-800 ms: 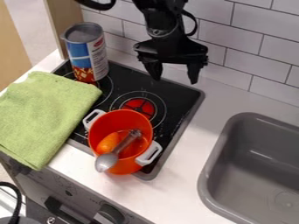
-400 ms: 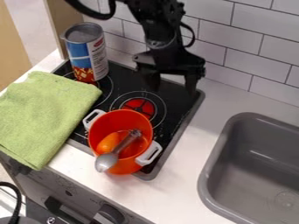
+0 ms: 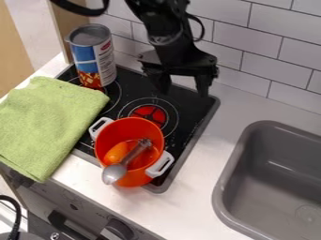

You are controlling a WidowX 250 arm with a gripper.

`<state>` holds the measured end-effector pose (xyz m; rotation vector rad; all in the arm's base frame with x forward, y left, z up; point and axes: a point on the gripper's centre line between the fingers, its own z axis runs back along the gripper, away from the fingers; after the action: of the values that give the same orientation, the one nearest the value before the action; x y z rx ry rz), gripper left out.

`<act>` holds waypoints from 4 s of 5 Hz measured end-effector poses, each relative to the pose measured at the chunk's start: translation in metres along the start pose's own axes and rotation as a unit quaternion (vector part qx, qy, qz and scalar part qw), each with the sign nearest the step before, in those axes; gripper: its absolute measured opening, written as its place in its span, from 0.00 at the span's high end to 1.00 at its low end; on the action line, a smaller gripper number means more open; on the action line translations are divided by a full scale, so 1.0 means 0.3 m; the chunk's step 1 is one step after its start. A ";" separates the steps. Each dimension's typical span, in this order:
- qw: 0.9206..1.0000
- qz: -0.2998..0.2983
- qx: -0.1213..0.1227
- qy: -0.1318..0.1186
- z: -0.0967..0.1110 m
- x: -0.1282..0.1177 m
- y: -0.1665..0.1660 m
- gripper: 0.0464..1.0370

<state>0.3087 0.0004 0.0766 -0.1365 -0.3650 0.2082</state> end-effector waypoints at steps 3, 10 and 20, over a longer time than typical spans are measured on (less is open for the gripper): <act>0.990 -0.023 0.048 0.133 0.107 -0.169 0.048 0.04; 0.950 -0.171 0.129 0.226 0.014 -0.316 0.129 0.04; 0.958 -0.113 0.183 0.189 -0.071 -0.278 0.126 0.88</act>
<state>0.2336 0.0162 0.0223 0.2288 0.0451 0.0183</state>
